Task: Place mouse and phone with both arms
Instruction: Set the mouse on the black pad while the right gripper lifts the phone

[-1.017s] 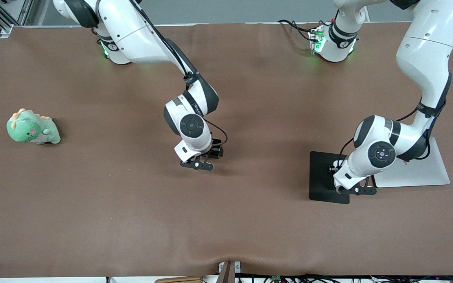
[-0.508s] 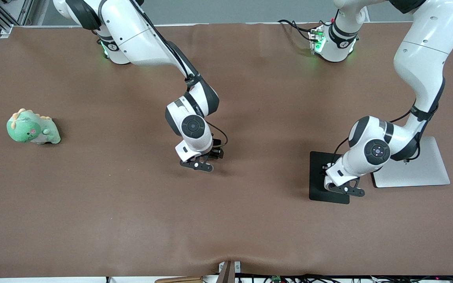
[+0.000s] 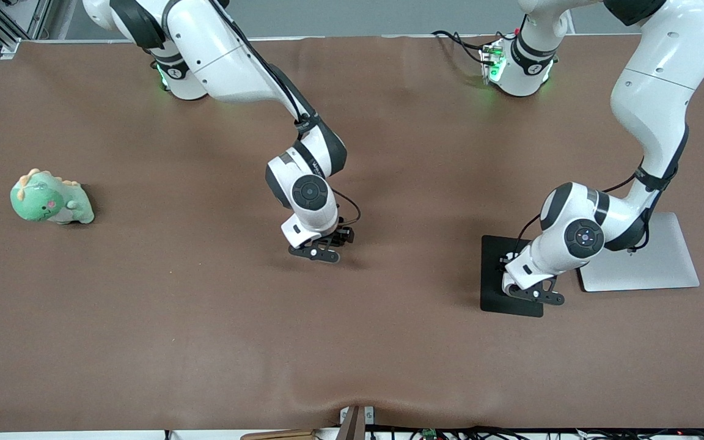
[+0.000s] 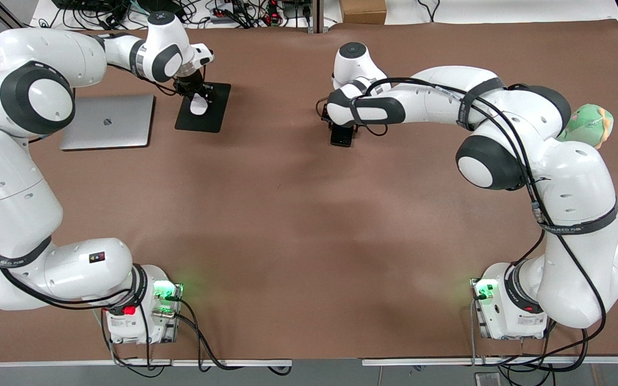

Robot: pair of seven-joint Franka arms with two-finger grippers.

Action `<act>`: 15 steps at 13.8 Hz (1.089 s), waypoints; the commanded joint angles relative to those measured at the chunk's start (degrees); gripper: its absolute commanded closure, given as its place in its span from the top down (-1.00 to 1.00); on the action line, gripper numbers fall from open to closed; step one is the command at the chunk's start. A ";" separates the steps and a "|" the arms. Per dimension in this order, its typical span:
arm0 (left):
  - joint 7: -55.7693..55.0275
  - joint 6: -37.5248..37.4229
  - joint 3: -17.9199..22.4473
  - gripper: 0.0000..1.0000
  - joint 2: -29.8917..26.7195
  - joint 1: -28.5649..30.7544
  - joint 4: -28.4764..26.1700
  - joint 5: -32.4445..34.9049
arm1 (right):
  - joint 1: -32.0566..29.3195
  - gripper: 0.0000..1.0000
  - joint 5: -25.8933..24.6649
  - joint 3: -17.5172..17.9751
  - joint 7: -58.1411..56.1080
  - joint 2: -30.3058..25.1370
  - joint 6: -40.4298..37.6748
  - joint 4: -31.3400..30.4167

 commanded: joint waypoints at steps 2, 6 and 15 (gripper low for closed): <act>-0.12 0.95 -0.21 0.06 0.22 0.59 -0.71 0.20 | 0.77 0.05 -0.93 -0.30 1.29 0.89 1.71 0.97; -0.21 0.43 -0.13 1.00 -0.57 0.77 -0.36 0.11 | 0.16 -0.66 -1.10 -0.56 -0.20 -0.15 1.18 1.06; 0.49 -18.88 -1.44 1.00 -18.92 0.94 7.01 -0.32 | -18.28 -0.73 -0.31 -0.48 -20.58 -17.37 -17.70 -0.34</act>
